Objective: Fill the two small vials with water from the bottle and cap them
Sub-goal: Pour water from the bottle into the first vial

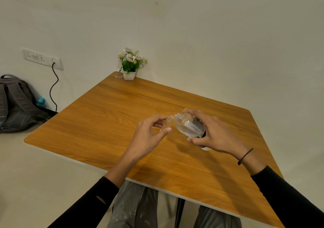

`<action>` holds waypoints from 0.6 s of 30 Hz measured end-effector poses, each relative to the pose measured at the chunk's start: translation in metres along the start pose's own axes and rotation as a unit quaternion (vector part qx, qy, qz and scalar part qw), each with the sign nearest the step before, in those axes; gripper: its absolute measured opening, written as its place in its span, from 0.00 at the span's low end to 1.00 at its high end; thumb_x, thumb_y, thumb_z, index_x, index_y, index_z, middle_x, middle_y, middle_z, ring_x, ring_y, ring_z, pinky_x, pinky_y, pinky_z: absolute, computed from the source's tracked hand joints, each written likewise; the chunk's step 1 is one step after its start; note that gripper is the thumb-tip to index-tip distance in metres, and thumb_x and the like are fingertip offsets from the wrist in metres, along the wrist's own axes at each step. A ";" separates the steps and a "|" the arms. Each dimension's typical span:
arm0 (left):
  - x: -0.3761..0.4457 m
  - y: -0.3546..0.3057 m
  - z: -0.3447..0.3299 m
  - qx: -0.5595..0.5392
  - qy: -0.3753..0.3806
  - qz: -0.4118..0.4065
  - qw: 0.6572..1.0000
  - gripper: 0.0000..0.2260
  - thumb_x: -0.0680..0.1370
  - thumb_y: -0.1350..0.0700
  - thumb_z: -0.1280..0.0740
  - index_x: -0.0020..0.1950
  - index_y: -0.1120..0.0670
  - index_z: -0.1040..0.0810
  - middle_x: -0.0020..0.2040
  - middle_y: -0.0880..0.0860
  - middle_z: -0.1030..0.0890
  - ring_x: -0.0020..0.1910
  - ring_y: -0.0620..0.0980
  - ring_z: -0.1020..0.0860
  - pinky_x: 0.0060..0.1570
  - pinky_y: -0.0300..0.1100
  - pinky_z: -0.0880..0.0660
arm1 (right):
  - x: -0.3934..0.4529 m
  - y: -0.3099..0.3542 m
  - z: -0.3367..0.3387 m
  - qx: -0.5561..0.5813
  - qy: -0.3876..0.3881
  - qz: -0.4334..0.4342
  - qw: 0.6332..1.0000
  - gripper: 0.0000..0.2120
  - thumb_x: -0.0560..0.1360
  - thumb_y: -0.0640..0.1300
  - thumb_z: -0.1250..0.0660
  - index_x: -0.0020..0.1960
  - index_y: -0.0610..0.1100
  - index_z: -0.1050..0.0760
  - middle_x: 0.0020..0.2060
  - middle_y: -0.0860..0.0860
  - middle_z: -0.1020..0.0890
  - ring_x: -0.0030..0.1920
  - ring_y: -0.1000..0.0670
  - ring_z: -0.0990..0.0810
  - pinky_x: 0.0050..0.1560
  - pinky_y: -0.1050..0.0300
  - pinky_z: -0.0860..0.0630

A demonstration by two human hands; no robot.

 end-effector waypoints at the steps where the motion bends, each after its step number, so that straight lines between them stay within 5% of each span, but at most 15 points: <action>1: 0.000 0.000 -0.001 -0.002 -0.001 0.004 1.000 0.18 0.76 0.53 0.21 0.63 0.40 0.19 0.53 0.42 0.14 0.53 0.41 0.17 0.55 0.37 0.18 | -0.001 0.000 0.000 0.003 -0.005 -0.002 1.000 0.42 0.71 0.58 0.19 0.80 0.58 0.34 0.69 0.61 0.23 0.56 0.58 0.22 0.48 0.66 0.27; 5: 0.000 -0.002 -0.002 -0.025 -0.002 0.017 1.000 0.18 0.77 0.55 0.21 0.61 0.37 0.20 0.52 0.40 0.14 0.52 0.41 0.16 0.53 0.46 0.16 | -0.003 0.003 -0.003 0.043 -0.029 -0.001 0.999 0.40 0.70 0.57 0.19 0.77 0.59 0.33 0.63 0.60 0.22 0.52 0.56 0.20 0.47 0.52 0.18; 10: 0.003 -0.006 -0.001 -0.048 0.000 0.017 0.999 0.16 0.78 0.56 0.22 0.64 0.45 0.17 0.54 0.36 0.15 0.53 0.42 0.17 0.50 0.55 0.14 | -0.004 -0.002 -0.014 0.072 -0.054 -0.012 0.996 0.40 0.68 0.62 0.21 0.75 0.59 0.34 0.63 0.59 0.21 0.52 0.52 0.19 0.47 0.45 0.16; 15: 0.006 -0.001 0.002 -0.042 -0.004 0.034 0.999 0.16 0.78 0.54 0.23 0.66 0.49 0.17 0.55 0.39 0.15 0.54 0.44 0.16 0.49 0.55 0.14 | 0.003 -0.008 -0.026 0.137 -0.109 -0.067 0.982 0.41 0.68 0.56 0.16 0.73 0.55 0.35 0.58 0.67 0.25 0.55 0.59 0.21 0.52 0.58 0.18; 18: 0.007 0.003 0.001 -0.057 0.000 0.049 0.997 0.16 0.79 0.56 0.23 0.66 0.51 0.17 0.54 0.43 0.15 0.54 0.47 0.16 0.43 0.51 0.13 | 0.010 -0.011 -0.036 0.178 -0.137 -0.100 0.969 0.41 0.67 0.52 0.15 0.71 0.52 0.35 0.59 0.63 0.25 0.57 0.60 0.22 0.52 0.68 0.23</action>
Point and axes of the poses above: each hand's wrist, its own x-axis towards the middle knuckle, its own z-axis out of the back of the hand, y = z × x, the point moved 8 cm from there along x, towards the middle knuckle
